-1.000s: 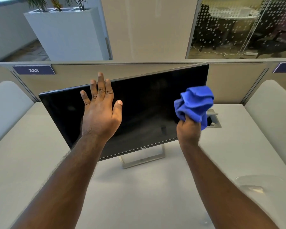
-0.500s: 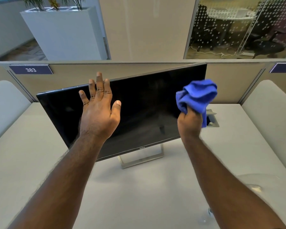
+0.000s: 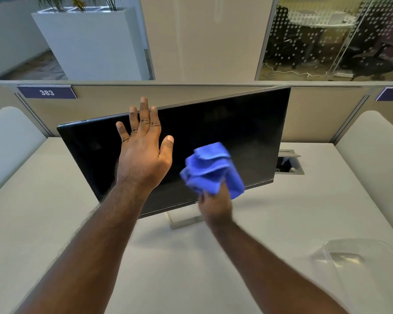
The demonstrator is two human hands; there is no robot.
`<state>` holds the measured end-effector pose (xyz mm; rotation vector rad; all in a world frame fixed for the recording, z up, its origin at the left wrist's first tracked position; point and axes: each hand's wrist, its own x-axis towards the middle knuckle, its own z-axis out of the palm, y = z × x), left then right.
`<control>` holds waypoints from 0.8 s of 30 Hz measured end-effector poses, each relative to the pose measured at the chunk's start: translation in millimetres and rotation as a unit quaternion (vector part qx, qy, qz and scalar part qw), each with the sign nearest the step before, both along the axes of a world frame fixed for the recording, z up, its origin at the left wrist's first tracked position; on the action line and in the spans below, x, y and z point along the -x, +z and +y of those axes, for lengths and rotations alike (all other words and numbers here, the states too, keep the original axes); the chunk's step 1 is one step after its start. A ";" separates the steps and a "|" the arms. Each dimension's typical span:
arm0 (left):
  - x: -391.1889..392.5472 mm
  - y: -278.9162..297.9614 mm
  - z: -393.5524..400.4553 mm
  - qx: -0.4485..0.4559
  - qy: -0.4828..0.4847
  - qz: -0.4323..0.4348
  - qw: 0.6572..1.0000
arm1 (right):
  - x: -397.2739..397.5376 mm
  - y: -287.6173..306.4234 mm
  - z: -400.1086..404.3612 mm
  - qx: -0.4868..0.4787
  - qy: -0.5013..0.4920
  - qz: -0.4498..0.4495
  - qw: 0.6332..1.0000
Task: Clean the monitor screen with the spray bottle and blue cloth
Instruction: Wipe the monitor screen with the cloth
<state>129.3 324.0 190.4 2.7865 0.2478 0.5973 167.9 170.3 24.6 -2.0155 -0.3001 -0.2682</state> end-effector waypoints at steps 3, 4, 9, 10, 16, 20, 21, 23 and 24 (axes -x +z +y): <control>-0.9 1.0 -1.2 -0.001 0.005 -0.002 1.000 | 22.3 -1.6 37.7 0.003 0.118 -0.120 0.986; -0.6 1.2 -1.3 0.000 0.007 -0.003 1.000 | 24.2 0.1 41.8 0.085 0.167 -0.194 0.963; 3.5 -0.1 0.5 0.003 0.007 -0.002 1.000 | 12.5 -11.0 27.3 0.218 0.139 -0.277 0.925; 4.4 -0.7 1.7 0.002 0.007 -0.002 1.000 | 12.0 -15.6 16.2 0.213 0.116 -0.275 0.930; 9.2 -1.9 14.7 0.006 0.006 -0.004 1.000 | 4.8 -42.6 -60.4 0.028 -0.023 -0.075 0.997; 13.0 -3.9 27.2 -0.002 0.006 -0.012 1.000 | -10.0 -36.0 -96.8 -0.010 -0.112 -0.008 0.994; 14.7 -4.6 30.8 -0.001 0.008 -0.016 1.000 | -16.1 -31.4 -101.6 -0.032 -0.109 0.007 0.993; 18.5 -6.4 37.7 -0.002 0.011 -0.024 1.000 | -28.9 -28.6 -111.1 -0.081 -0.134 0.052 0.986; 20.9 -7.8 40.9 -0.002 0.014 -0.028 1.000 | -33.0 -29.9 -113.9 -0.110 -0.149 0.068 0.980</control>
